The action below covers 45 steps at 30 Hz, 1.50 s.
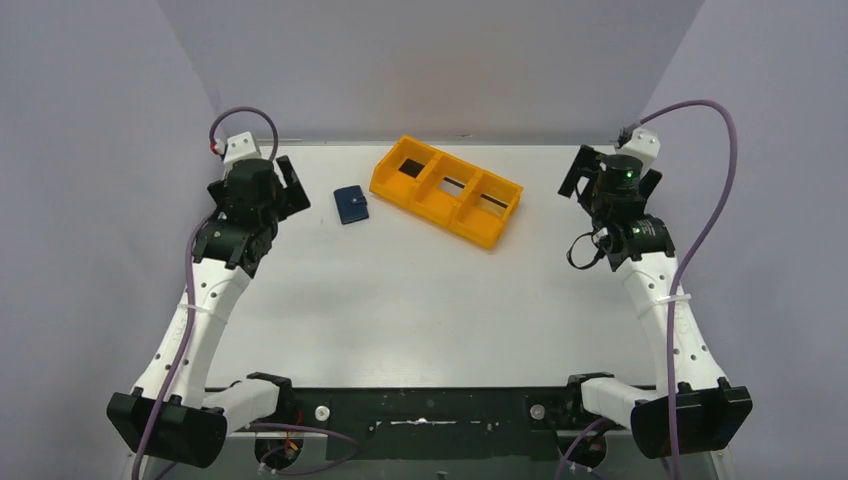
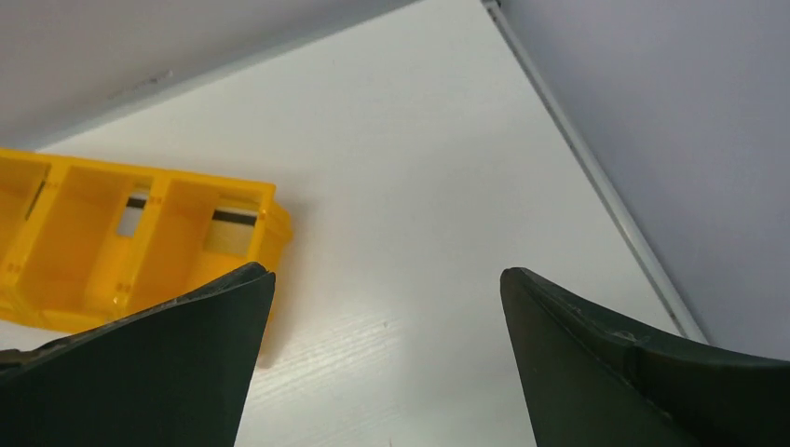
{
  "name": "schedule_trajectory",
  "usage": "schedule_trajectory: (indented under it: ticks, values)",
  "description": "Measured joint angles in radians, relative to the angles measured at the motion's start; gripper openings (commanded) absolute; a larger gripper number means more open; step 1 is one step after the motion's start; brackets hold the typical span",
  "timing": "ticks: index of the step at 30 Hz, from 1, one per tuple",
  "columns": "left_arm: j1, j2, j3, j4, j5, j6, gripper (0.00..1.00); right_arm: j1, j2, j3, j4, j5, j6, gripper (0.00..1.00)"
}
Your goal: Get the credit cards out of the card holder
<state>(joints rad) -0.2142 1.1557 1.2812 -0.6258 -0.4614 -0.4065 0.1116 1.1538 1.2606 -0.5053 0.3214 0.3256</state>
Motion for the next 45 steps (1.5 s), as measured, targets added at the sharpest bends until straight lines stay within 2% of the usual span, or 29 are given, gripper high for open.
schedule_trajectory:
  ticks: [8,16,23,28,36,45]
  values:
    - [0.032,-0.095,-0.291,0.091,0.031,-0.017,0.95,-0.058,-0.017,-0.296,0.11,-0.204,0.077,0.98]
    - [0.139,-0.115,-0.422,0.139,0.206,-0.037,0.97,-0.078,0.064,-0.378,0.175,-0.39,0.167,0.98]
    - [0.238,-0.112,-0.475,0.182,0.404,-0.046,0.97,0.005,0.285,-0.288,0.171,-0.413,0.22,0.98]
    - [0.262,-0.129,-0.501,0.227,0.475,-0.046,0.97,0.071,0.442,-0.158,0.16,-0.403,0.245,0.98]
    - [0.272,-0.255,-0.554,0.269,0.513,-0.026,0.97,0.134,0.685,0.091,0.099,-0.316,0.257,0.98]
    - [0.276,-0.292,-0.576,0.287,0.508,0.004,0.98,0.138,0.735,0.119,0.029,-0.192,0.23,0.98]
